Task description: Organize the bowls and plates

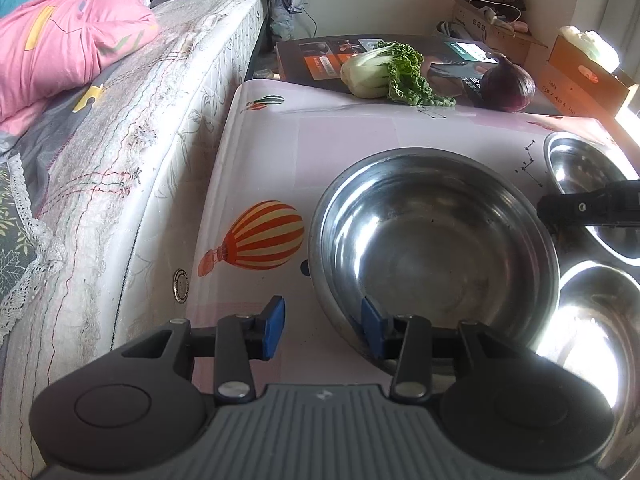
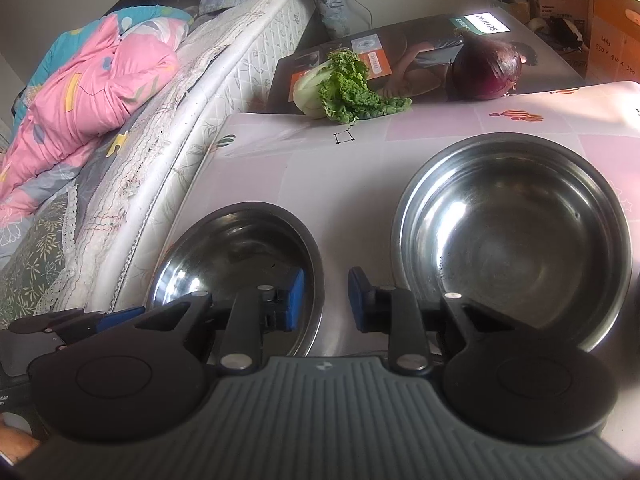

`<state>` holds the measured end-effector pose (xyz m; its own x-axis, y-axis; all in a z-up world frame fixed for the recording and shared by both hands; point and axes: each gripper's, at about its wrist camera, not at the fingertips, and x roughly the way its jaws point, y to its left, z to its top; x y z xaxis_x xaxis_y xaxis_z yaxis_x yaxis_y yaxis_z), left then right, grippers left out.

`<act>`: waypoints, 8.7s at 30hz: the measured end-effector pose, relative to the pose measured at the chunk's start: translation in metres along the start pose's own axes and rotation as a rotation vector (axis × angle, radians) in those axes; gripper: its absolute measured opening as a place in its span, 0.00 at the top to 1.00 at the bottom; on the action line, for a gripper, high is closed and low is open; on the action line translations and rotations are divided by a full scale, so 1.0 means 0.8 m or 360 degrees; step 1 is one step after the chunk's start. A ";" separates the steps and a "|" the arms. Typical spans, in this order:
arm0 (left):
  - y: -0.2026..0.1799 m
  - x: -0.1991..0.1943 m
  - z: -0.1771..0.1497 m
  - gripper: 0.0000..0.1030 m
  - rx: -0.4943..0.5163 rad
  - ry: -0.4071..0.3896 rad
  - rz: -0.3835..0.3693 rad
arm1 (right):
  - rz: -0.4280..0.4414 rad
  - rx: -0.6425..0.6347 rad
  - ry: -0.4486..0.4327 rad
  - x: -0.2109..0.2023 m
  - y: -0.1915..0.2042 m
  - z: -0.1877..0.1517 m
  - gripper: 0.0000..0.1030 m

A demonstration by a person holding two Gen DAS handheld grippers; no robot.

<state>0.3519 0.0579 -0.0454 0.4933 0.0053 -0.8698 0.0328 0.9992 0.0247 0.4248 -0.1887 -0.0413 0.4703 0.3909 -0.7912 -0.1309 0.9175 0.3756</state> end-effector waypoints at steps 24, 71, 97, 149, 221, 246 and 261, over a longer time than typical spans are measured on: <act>-0.006 0.007 -0.003 0.73 -0.0038 0.0051 -0.0071 | 0.0057 0.0012 0.0119 0.035 0.013 -0.005 0.89; -0.033 -0.067 0.006 0.72 0.0022 -0.0134 -0.0037 | 0.0097 -0.0033 -0.0014 -0.046 0.010 0.007 0.89; -0.244 -0.003 0.073 0.69 0.0277 -0.0108 -0.0258 | -0.0129 0.0298 -0.0167 -0.106 -0.221 0.012 0.87; -0.288 -0.115 0.014 0.18 0.0384 -0.0229 -0.0531 | -0.0102 0.0424 -0.0394 -0.270 -0.271 -0.066 0.62; -0.404 0.011 -0.004 0.73 0.0288 0.0211 -0.0601 | 0.0008 0.0670 -0.0055 -0.159 -0.373 -0.102 0.82; -0.405 0.018 -0.006 0.73 0.0262 0.0229 -0.0594 | 0.0017 0.0648 -0.0091 -0.152 -0.369 -0.105 0.82; -0.400 0.010 -0.005 0.73 0.0258 0.0206 -0.0613 | 0.0011 0.0634 -0.0118 -0.165 -0.366 -0.099 0.82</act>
<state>0.3422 -0.2617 -0.0624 0.3056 -0.3514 -0.8849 0.3341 0.9099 -0.2460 0.3317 -0.5029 -0.0852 0.5340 0.3772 -0.7567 0.2073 0.8092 0.5497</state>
